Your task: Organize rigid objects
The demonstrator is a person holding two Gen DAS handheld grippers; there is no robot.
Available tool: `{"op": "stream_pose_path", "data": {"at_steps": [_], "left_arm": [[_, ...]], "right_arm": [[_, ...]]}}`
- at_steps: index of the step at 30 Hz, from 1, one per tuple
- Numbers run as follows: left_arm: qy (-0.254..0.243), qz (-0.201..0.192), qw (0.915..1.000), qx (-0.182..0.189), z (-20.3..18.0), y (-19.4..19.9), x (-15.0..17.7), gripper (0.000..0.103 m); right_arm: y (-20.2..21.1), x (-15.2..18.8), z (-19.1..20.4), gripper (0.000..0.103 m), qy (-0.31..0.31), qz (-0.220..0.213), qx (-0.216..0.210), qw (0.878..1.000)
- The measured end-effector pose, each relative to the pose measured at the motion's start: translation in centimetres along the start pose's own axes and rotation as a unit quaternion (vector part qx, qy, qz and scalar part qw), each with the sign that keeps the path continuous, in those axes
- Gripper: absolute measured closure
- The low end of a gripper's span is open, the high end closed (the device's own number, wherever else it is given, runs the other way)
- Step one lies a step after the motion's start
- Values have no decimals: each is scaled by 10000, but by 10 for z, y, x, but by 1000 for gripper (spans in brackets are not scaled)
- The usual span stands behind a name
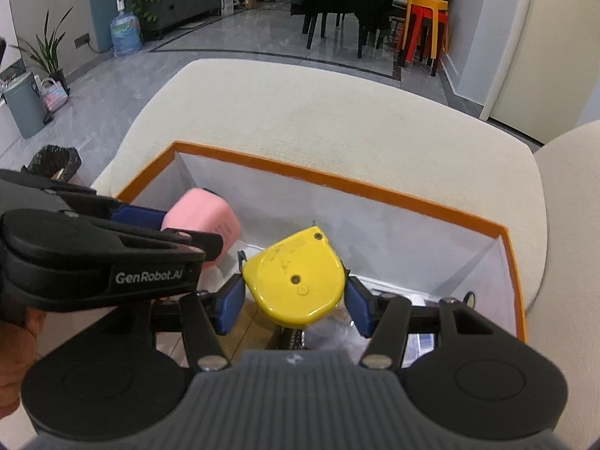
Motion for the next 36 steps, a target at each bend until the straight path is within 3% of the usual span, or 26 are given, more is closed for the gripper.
{"op": "stream_pose_path", "data": {"at_steps": [2,6,15,30,33,36], "left_arm": [[12,-28,10000,11,1,-3,-3,62],[132,-66,9999,67,2,-4,-5,62],[301,-131,9994,100,8,0,-7,52],[236,-112,9996,56,3,4,-7,50],[277,-68,9995,110,2,11,-4,42],[295,-104,9993,184,0,20,1,40]], "right_arm": [[-6,-4,0,45,92,55,39,9999],[-17,-11,1,45,158,120,18,9998],[-22,-16,9,38,347,191,149,9991],[-20,-15,6,38,235,209,197,9993],[-17,-13,4,38,214,222,223,9993],[-13,-9,4,37,186,243,266,9992]]}}
Point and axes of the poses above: each gripper's, at about its wrist camera, not at the fingertips, and y roughly against the way its jaws point, z to its left, x to its underside, the point moved 4 cm from there along -y, roughly the way its jaws point, and after that the axes turned 9 degrees about y, right-handed, at the moved point
